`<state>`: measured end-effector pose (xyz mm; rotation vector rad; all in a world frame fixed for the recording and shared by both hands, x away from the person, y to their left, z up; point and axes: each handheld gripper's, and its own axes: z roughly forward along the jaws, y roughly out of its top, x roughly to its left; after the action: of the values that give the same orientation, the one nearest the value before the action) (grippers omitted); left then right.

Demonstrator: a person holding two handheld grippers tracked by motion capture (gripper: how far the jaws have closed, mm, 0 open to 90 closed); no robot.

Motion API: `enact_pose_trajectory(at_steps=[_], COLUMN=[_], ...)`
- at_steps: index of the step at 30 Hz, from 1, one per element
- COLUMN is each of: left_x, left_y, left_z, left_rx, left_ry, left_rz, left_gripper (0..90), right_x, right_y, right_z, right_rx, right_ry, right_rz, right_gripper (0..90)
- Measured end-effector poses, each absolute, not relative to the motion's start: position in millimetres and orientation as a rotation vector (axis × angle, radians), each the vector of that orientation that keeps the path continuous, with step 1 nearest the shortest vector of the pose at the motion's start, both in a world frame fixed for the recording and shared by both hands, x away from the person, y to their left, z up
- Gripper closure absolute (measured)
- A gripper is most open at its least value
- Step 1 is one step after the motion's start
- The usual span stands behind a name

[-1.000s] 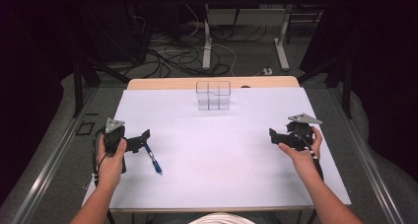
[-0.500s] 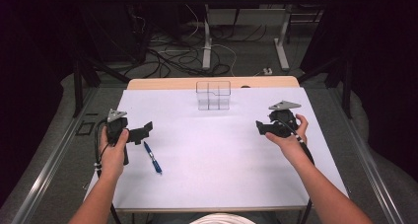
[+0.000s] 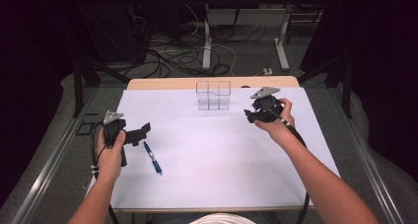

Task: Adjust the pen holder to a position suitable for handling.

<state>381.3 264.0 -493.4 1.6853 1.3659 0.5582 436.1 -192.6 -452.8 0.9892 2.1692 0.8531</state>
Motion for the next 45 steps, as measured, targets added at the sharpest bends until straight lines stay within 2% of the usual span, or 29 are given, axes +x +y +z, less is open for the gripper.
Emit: enact_pose_trajectory(at_steps=[24,32,45], left_x=[378.9,378.1,377.0], left_y=[269.9,268.5,268.4], left_z=[-494.7,-496.0,-496.7], left_rx=[1.683,1.700,1.714], left_ry=[1.369,1.362,1.355], left_rz=[0.567,0.571,0.571], left_gripper=[0.2,0.2,0.2], right_x=[467.8,476.8,498.4], right_y=[-137.6,-117.3,-96.9], right_z=[-425.2,-423.7,-432.7], right_rx=[0.533,0.382,0.225], right_ry=[2.325,2.368,2.452], right_rz=[0.552,0.476,0.354], right_gripper=[32.4,42.6,48.6])
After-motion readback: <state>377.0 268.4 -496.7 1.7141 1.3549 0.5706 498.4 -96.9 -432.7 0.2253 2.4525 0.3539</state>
